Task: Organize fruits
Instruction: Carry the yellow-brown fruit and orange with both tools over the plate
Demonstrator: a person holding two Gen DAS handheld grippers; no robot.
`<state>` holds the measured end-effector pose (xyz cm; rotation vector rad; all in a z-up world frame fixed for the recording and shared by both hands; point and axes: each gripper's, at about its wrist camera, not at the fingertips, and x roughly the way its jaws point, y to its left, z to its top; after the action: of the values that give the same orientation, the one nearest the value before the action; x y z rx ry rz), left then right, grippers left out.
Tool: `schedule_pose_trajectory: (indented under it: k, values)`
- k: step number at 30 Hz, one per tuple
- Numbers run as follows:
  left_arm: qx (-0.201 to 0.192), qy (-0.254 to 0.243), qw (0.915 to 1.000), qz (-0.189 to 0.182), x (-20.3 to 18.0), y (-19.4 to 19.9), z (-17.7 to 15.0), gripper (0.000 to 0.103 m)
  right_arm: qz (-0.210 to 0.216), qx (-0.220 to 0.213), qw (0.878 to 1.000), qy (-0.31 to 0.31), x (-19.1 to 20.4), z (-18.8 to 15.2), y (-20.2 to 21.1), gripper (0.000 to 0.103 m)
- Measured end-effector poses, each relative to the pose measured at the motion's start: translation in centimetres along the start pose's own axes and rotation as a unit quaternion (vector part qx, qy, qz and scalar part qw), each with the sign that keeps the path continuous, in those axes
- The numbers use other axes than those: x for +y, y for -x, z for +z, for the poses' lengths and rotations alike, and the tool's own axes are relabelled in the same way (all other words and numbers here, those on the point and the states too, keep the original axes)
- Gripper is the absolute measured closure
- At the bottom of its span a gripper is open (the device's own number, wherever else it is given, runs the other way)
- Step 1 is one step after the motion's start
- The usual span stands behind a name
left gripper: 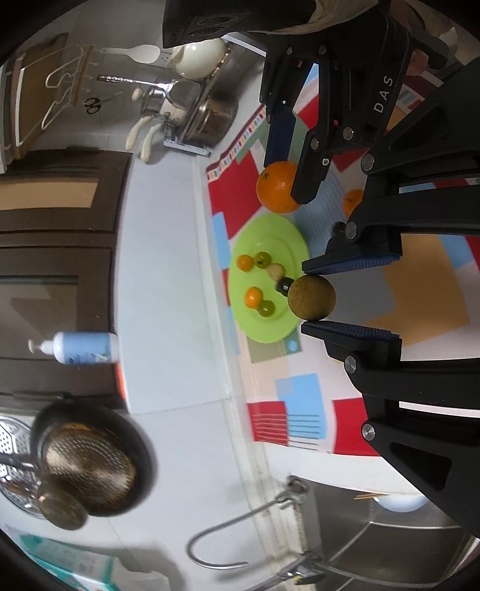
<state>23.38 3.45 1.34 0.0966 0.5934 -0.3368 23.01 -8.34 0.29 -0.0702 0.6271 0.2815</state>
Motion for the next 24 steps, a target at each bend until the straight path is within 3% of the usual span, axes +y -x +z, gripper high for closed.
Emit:
schedule_pose_trajectory:
  k: [24]
  values:
    - [-0.021,-0.011,0.9996,-0.016,-1.5,-6.4,7.7,0.077,-0.048,-0.039,0.998,-0.008,-6.2,5.6,-2.6,0.061]
